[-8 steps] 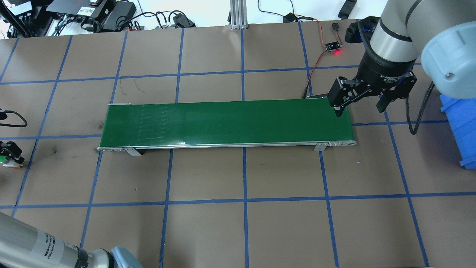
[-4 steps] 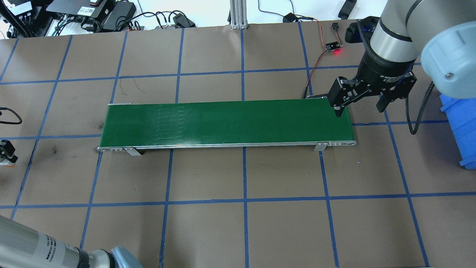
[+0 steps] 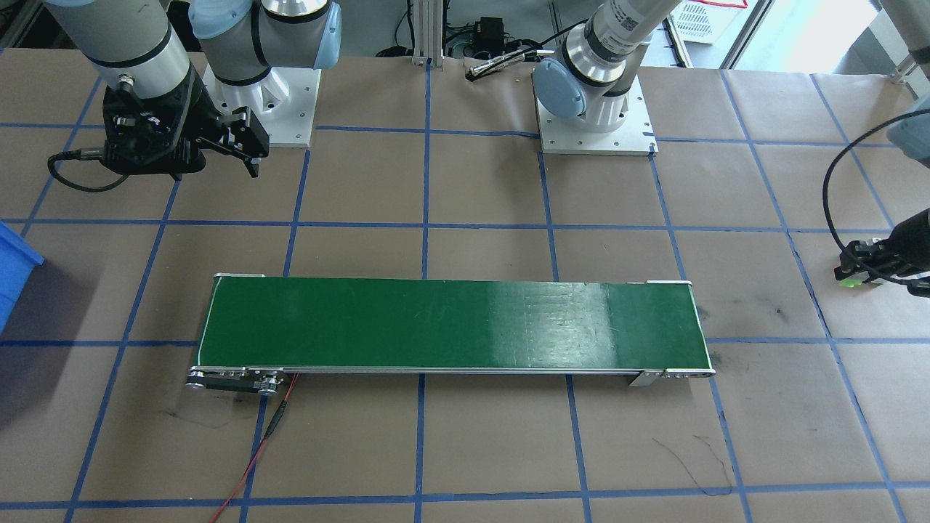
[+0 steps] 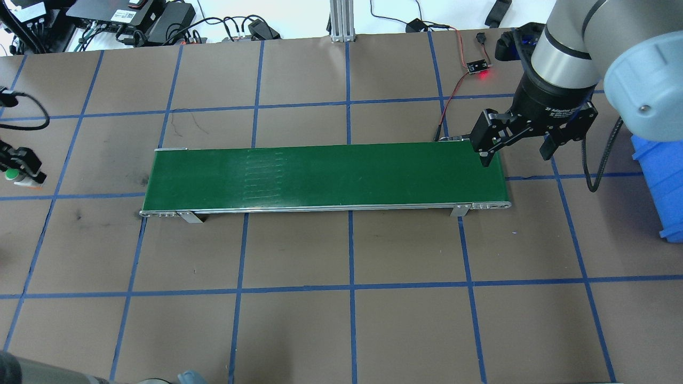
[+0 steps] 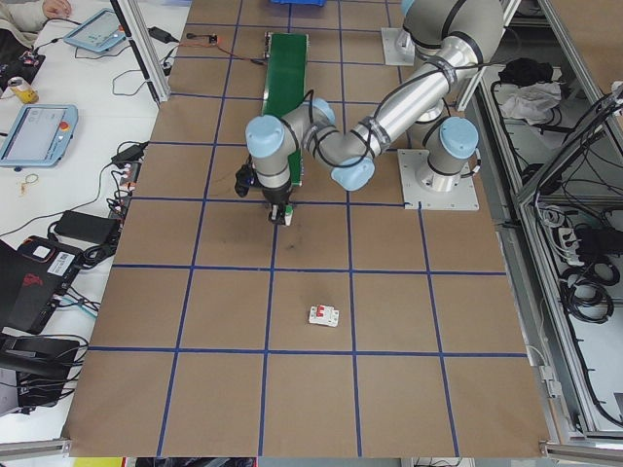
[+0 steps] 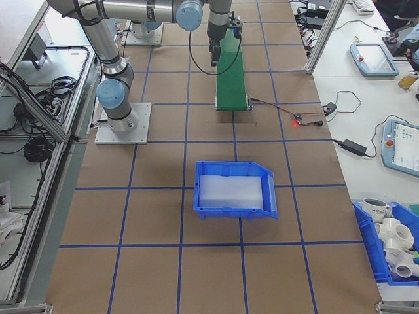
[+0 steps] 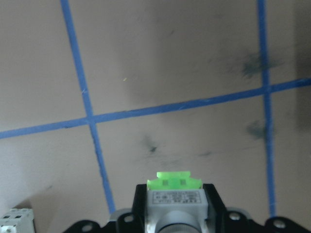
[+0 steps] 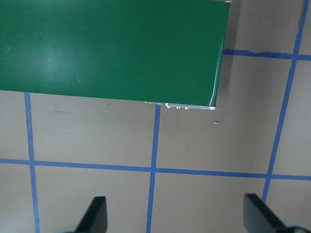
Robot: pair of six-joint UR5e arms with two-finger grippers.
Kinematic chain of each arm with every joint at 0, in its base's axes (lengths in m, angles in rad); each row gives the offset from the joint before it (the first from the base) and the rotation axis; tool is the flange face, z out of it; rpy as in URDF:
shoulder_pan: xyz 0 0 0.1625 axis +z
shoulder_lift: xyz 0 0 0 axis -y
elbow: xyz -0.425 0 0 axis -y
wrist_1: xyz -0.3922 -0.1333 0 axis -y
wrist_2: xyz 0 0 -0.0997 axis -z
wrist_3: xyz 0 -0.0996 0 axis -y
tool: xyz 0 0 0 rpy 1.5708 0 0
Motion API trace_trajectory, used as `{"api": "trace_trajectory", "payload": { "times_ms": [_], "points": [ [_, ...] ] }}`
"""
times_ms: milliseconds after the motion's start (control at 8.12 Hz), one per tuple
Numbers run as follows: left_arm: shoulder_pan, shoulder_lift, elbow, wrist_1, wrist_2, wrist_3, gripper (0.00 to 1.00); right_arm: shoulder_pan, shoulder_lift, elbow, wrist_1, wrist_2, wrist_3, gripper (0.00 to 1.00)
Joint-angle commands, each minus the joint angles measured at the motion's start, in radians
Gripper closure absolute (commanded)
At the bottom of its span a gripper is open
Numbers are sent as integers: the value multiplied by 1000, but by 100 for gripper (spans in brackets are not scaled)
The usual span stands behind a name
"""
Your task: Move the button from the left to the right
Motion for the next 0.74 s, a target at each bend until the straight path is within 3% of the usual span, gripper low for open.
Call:
{"api": "trace_trajectory", "payload": {
  "times_ms": [0, 246, 616],
  "points": [
    [-253, 89, 1, -32, -85, -272, 100, 0, 1, 1, -6, 2, -26, 0],
    [-376, 54, 1, -17, -86, -450, 100, 0, 1, 1, -7, 4, -26, 0],
    [-413, -53, -2, 87, -84, -540, 100, 0, 3, 1, -10, 7, -26, 0]
  ]
}}
